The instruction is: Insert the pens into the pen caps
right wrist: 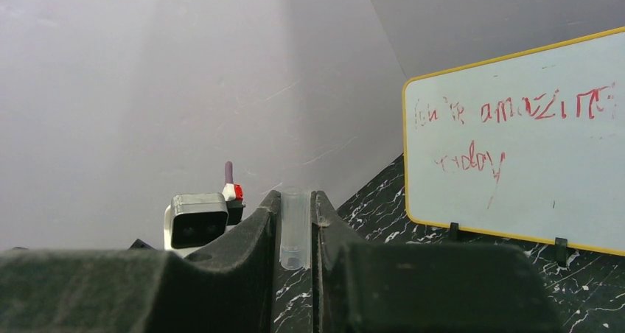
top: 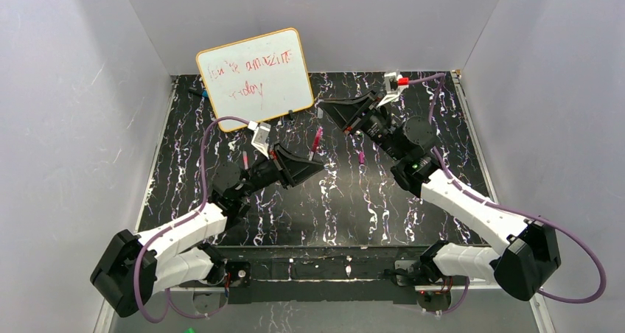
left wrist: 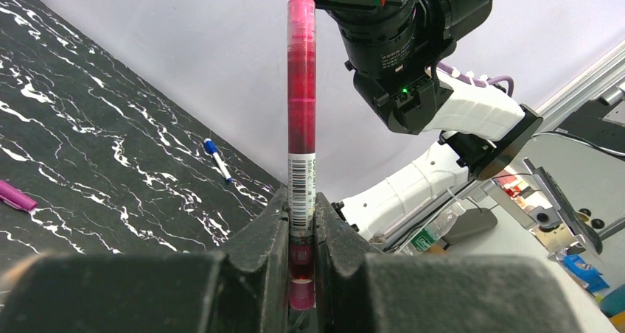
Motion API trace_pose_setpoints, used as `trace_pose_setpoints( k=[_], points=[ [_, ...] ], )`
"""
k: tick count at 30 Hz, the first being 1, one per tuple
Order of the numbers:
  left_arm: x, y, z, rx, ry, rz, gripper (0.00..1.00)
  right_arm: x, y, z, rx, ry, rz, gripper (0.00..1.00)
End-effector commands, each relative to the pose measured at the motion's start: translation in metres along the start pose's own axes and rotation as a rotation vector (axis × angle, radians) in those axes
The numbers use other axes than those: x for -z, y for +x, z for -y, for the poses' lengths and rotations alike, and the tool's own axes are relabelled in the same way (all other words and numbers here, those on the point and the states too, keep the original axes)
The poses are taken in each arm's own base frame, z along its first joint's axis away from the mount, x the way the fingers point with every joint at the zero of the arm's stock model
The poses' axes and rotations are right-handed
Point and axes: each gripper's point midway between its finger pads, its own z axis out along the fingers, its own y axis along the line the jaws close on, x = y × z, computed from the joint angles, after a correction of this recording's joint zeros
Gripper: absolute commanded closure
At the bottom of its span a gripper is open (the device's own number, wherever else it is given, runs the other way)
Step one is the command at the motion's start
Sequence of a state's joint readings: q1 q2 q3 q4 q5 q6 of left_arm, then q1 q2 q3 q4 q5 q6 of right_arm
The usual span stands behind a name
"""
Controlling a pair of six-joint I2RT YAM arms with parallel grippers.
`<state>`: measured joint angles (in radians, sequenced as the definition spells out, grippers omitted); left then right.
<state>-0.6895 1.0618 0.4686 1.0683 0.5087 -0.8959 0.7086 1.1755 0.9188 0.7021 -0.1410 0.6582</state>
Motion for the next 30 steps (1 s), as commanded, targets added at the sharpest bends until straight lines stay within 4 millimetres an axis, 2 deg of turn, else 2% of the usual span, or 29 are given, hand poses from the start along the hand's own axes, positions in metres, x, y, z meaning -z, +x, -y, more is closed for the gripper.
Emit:
trace_pose_setpoints(
  k=[1, 22, 30],
  points=[
    [0.003, -0.009, 0.009, -0.084, 0.031, 0.041, 1.00, 0.005, -0.016, -0.017, 0.008, -0.050, 0.051, 0.78],
    [0.000, -0.012, 0.006, -0.108, 0.022, 0.052, 1.00, 0.015, -0.002, -0.022, -0.014, -0.062, 0.005, 0.76],
    [0.002, -0.009, 0.004, -0.098, 0.015, 0.047, 1.00, 0.013, -0.011, -0.028, 0.011, -0.067, 0.025, 0.76]
  ],
)
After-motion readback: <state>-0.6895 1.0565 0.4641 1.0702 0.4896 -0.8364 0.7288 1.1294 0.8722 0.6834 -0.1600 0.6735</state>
